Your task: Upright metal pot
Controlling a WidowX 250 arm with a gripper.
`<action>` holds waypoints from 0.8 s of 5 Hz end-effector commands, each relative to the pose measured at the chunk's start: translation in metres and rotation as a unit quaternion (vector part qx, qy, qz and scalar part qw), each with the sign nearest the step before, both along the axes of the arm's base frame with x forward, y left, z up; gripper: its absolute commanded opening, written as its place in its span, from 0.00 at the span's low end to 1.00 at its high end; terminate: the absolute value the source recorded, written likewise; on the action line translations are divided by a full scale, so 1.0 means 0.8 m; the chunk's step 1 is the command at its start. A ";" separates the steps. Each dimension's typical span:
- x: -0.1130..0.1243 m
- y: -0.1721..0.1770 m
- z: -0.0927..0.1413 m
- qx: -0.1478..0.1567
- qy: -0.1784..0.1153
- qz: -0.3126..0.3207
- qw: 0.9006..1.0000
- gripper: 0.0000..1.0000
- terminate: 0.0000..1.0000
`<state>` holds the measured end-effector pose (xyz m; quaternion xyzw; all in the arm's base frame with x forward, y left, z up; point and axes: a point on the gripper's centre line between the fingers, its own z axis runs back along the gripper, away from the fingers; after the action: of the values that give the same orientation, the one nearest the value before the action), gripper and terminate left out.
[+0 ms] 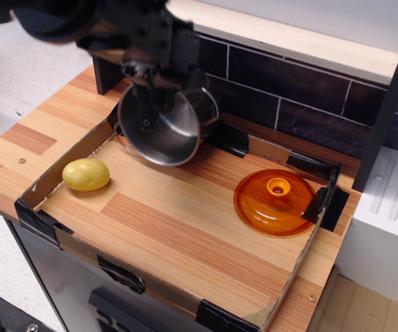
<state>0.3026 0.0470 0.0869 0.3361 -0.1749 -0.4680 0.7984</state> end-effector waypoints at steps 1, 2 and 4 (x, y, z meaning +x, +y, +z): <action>-0.011 -0.001 0.012 -0.034 0.071 0.083 0.993 0.00 0.00; -0.014 -0.001 0.015 -0.049 0.096 0.101 0.989 0.00 0.00; -0.021 0.008 0.031 -0.063 0.218 0.218 0.949 0.00 0.00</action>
<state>0.2723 0.0541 0.0985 0.1925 0.0759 -0.3320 0.9203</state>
